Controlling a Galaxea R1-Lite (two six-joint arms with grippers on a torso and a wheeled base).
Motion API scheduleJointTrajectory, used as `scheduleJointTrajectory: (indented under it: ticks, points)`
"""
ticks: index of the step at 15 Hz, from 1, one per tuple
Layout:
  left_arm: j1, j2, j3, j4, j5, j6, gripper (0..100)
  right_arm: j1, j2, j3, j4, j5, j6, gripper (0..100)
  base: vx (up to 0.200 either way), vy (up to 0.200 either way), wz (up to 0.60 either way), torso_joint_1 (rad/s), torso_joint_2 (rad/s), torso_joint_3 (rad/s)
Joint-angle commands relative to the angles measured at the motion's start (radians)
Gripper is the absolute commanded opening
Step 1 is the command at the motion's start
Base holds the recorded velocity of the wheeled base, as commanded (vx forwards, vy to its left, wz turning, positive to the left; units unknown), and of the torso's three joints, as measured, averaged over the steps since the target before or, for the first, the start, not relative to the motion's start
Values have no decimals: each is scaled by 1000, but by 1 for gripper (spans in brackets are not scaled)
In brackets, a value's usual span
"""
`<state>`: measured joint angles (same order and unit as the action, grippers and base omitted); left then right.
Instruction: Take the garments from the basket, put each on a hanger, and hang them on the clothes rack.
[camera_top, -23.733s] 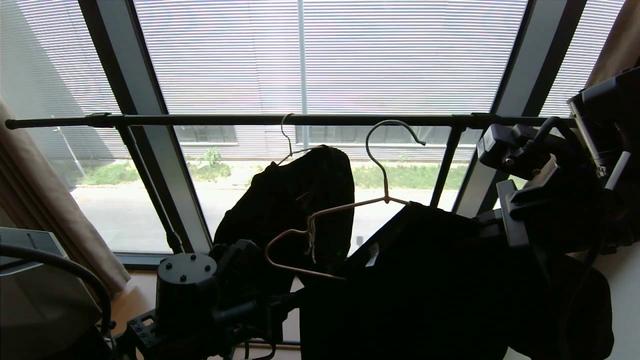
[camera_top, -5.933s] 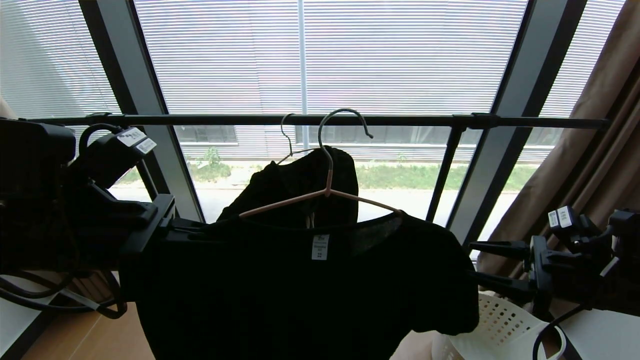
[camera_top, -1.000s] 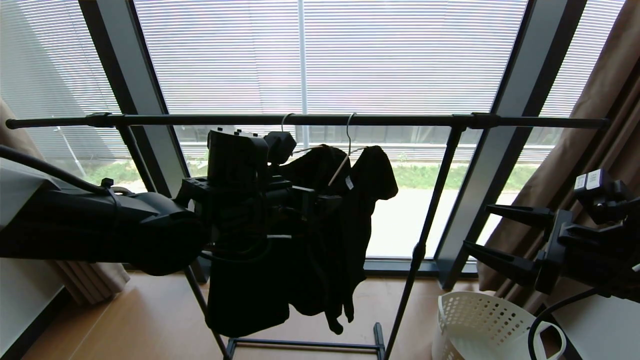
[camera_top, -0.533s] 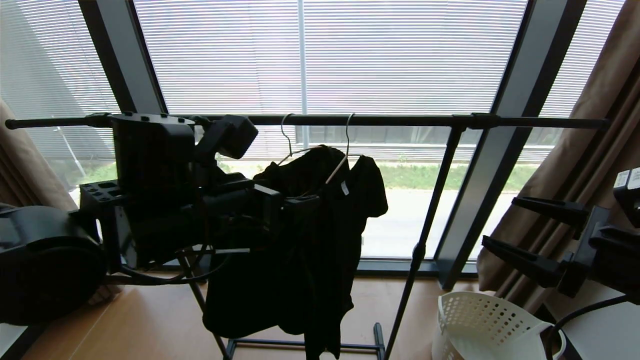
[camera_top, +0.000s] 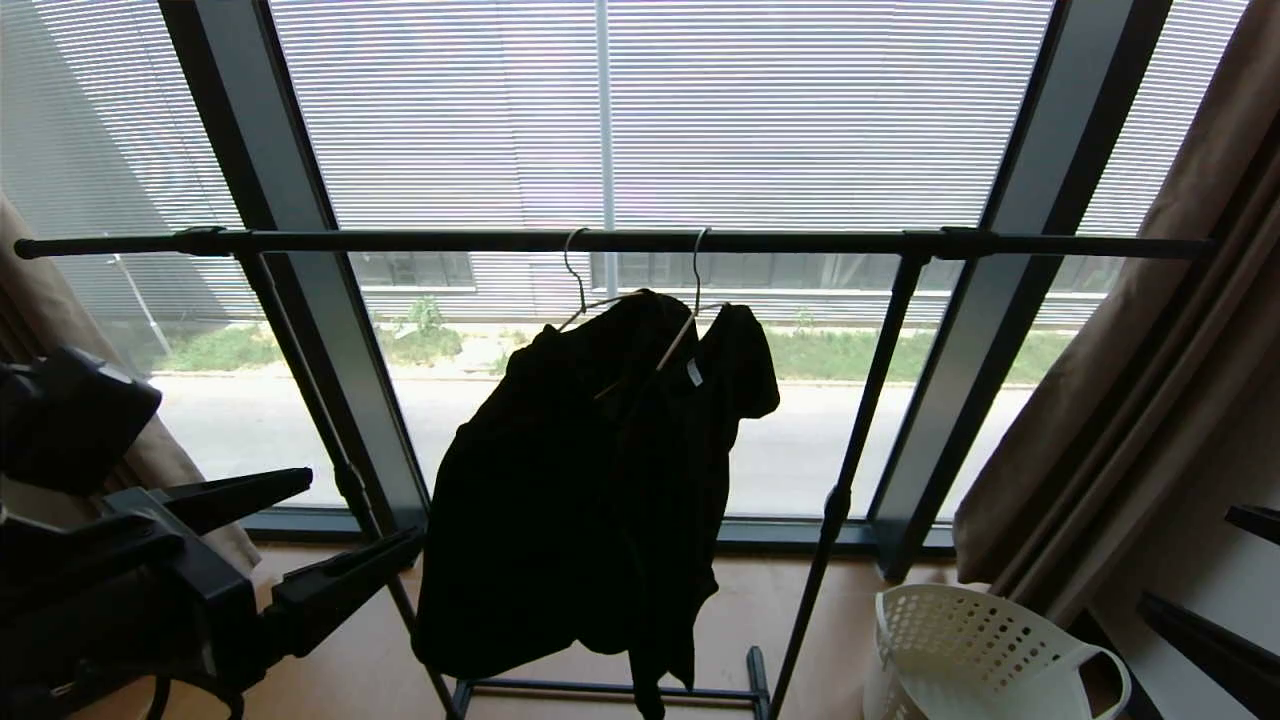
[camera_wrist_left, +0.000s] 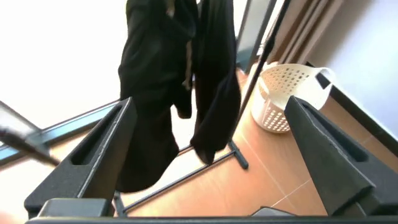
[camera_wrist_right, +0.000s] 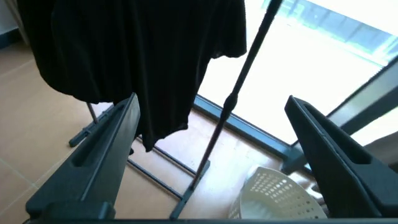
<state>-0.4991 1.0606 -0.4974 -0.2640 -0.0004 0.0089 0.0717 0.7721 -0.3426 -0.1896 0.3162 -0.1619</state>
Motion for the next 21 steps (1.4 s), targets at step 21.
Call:
scheduleJointTrajectory:
  ticks: [21]
  points:
    - [395,-918,485,264,148,301,100,-78,-717,313,254,-261,104,100,0,0,0,0,0,0]
